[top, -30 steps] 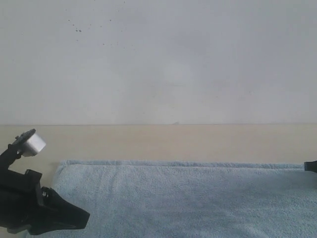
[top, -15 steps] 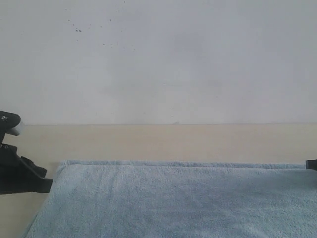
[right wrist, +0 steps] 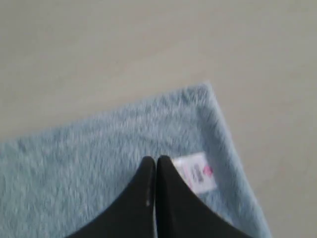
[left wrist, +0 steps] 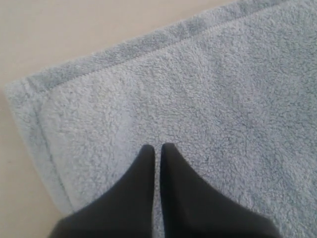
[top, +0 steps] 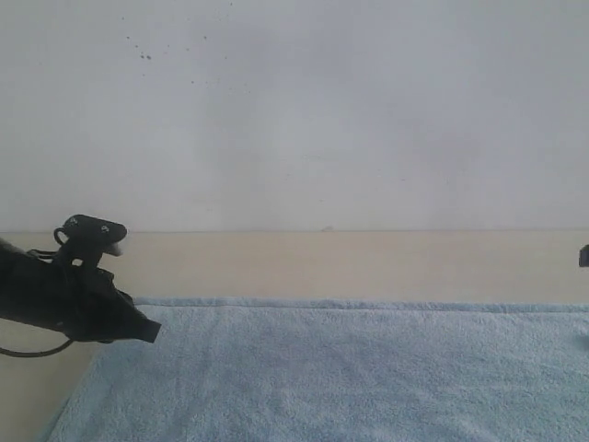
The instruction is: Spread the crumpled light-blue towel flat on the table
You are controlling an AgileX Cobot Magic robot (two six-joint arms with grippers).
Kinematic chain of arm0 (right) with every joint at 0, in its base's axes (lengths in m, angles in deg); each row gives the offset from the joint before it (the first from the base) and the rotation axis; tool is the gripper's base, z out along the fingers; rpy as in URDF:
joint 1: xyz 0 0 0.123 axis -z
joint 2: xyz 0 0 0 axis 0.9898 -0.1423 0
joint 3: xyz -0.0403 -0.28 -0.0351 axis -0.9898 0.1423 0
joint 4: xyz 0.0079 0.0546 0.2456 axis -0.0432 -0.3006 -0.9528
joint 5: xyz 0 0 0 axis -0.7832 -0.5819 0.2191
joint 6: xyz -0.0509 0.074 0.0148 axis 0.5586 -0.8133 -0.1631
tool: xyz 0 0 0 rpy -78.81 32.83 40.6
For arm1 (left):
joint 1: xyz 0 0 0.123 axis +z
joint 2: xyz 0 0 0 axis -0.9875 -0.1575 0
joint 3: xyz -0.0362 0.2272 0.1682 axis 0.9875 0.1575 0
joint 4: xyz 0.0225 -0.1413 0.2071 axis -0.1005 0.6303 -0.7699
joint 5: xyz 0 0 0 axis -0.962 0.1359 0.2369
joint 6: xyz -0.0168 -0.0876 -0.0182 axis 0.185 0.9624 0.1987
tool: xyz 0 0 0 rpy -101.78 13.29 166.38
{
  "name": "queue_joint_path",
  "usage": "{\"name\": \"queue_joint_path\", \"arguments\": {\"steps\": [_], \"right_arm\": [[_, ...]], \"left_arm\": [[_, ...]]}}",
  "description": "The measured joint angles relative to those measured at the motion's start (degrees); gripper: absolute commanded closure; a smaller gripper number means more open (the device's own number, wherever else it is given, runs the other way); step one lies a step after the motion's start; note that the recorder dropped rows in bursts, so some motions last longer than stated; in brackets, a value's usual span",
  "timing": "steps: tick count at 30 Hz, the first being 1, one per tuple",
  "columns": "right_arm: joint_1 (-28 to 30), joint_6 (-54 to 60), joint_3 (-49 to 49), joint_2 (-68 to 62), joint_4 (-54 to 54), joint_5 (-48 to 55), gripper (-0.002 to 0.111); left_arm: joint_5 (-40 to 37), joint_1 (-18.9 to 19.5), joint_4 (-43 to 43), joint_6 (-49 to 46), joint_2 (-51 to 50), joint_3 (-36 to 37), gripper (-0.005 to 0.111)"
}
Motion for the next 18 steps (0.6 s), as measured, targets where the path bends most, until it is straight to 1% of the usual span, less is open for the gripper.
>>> {"name": "queue_joint_path", "arguments": {"steps": [3,7,10,14,18], "right_arm": [[0.7,0.9,0.1,0.0,2.6,5.9,0.109],[3.0,-0.3,0.1,0.0,6.9,9.6,0.109],[4.8,-1.7,0.1,-0.7,12.5,12.6,0.109],[6.9,-4.6,0.1,-1.4,15.3,13.3,0.109],[7.1,-3.8,0.1,-2.7,14.9,13.6,0.109]], "left_arm": [[-2.7,0.0,-0.9,0.1,-1.5,-0.4,0.103],[-5.9,0.0,-1.9,0.3,-1.8,-0.5,0.103],[-8.5,0.0,-1.9,0.9,-1.7,-0.6,0.103],[-11.5,-0.1,-2.1,1.3,-0.5,-0.6,0.103],[-11.7,-0.1,-2.2,1.4,-0.1,-0.9,0.103]]}}
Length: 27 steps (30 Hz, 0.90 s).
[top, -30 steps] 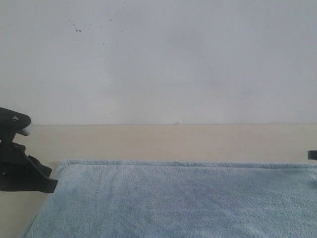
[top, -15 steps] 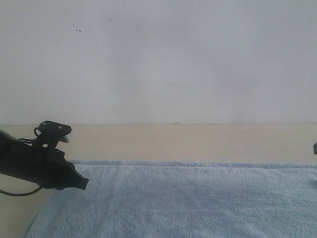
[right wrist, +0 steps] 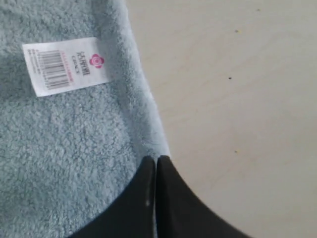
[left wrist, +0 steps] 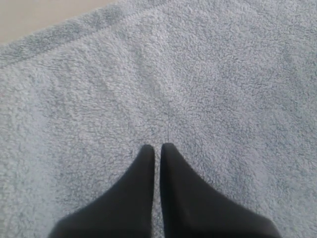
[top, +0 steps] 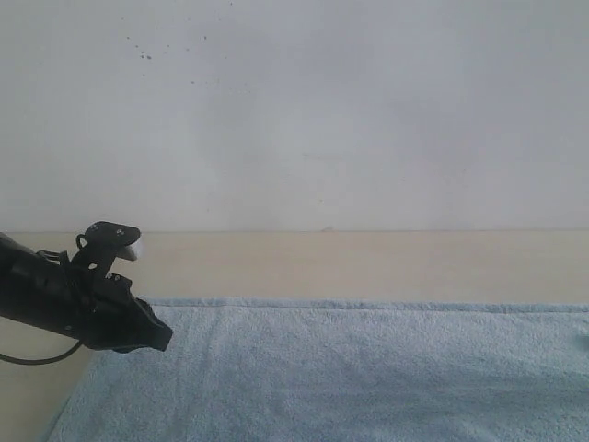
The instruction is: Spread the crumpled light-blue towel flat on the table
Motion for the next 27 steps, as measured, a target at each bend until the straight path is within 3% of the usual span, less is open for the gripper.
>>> {"name": "queue_joint_path", "arguments": {"steps": [6,15,27], "right_arm": [[-0.3,3.4,0.0,-3.5,-5.7,1.8,0.109],[-0.1,3.5,0.0,-4.9,-3.5,1.5,0.109],[5.9,0.1,0.0,-4.9,-1.7,0.7,0.109]], "left_arm": [[-2.0,0.0,0.0,0.4,0.2,0.0,0.103],[-2.8,0.0,0.0,0.5,0.2,0.0,0.103],[-2.0,0.0,0.7,0.5,0.2,0.0,0.103]]}}
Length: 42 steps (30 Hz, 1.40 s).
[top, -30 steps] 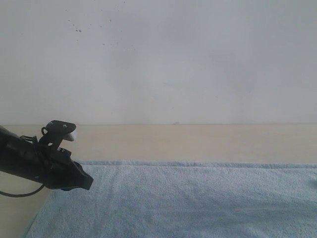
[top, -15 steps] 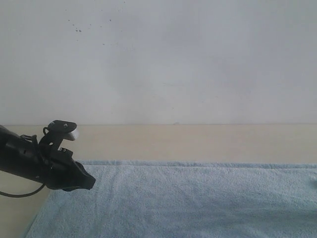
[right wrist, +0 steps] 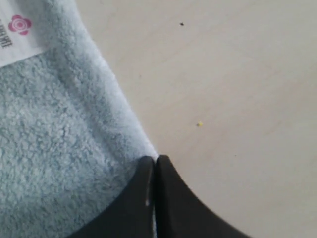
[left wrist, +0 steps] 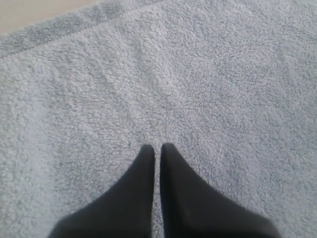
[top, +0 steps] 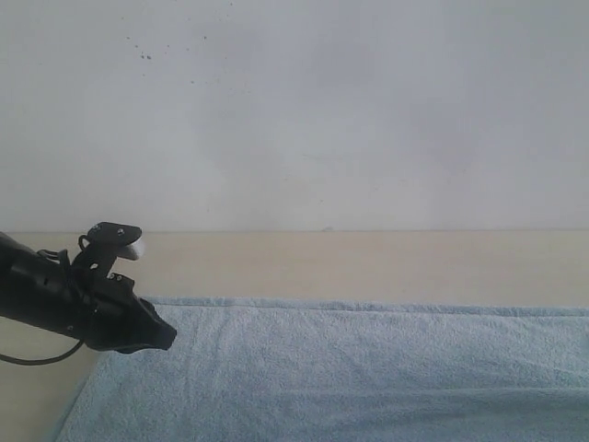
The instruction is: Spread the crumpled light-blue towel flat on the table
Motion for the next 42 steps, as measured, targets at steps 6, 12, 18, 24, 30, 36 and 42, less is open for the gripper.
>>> {"name": "queue_joint_path", "arguments": {"steps": [6,12,18,24,30,36,42], "right_arm": [[0.0,0.2,0.0,0.0,-0.9,0.0,0.109],[0.0,0.3,0.0,1.7,-1.1,0.2,0.109],[0.0,0.3,0.0,7.2,-3.3,0.3,0.109],[-2.9,4.1,0.0,14.4,-11.5,-0.8,0.109],[-13.1,8.3,0.0,20.6,-13.4,-3.8,0.109],[-23.3,11.3,0.0,21.8,-13.5,-3.8,0.109],[-29.5,12.8,2.2,26.6,-13.5,-6.7,0.109]], "left_arm": [[1.7,0.0,0.6,0.0,0.0,0.0,0.103],[5.0,0.0,0.9,0.0,-0.4,0.0,0.103],[6.3,0.0,1.9,0.0,-3.3,0.0,0.103],[4.0,0.0,5.0,0.0,-3.6,-2.2,0.103],[12.3,0.0,4.5,5.4,2.9,-1.9,0.103],[21.5,2.0,3.9,7.5,7.6,4.9,0.103],[23.7,2.0,7.5,7.6,13.1,8.9,0.103]]}}
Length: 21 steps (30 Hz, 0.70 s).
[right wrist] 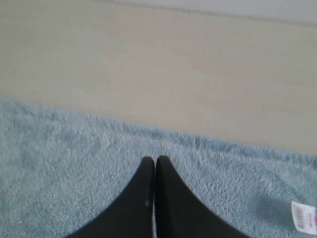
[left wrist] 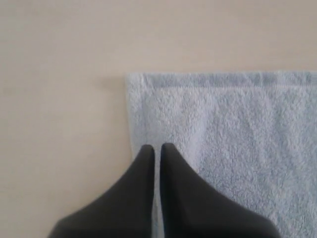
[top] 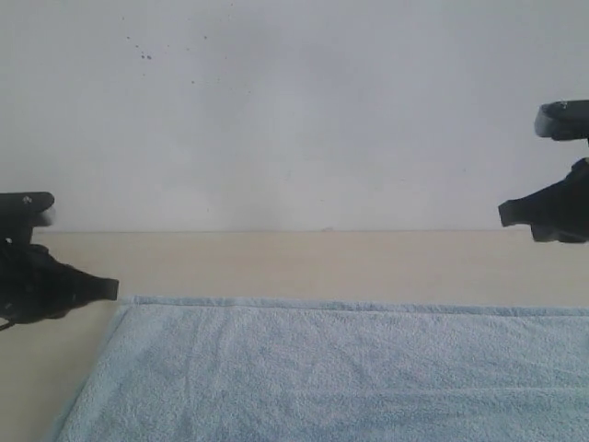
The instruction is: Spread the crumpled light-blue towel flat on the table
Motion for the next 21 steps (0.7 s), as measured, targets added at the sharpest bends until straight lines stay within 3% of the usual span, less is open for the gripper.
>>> {"name": "queue_joint_path", "arguments": {"steps": [8,13,16,21], "right_arm": [[-0.7,-1.4,20.6,24.8,-0.4,-24.9,0.109],[-0.7,-2.0,35.4,39.9,-0.8,-31.8,0.109],[-0.7,-7.7,40.3,49.2,-1.1,-32.6,0.109],[-0.7,-10.1,43.8,66.2,-1.3,-25.5,0.109]], "left_arm": [[10.0,0.0,0.4,0.0,20.4,4.9,0.103],[12.2,0.0,-0.6,0.5,33.6,11.5,0.103],[14.0,0.0,-0.8,0.9,42.6,16.5,0.103],[14.7,0.0,-0.8,1.0,59.8,24.5,0.103]]}}
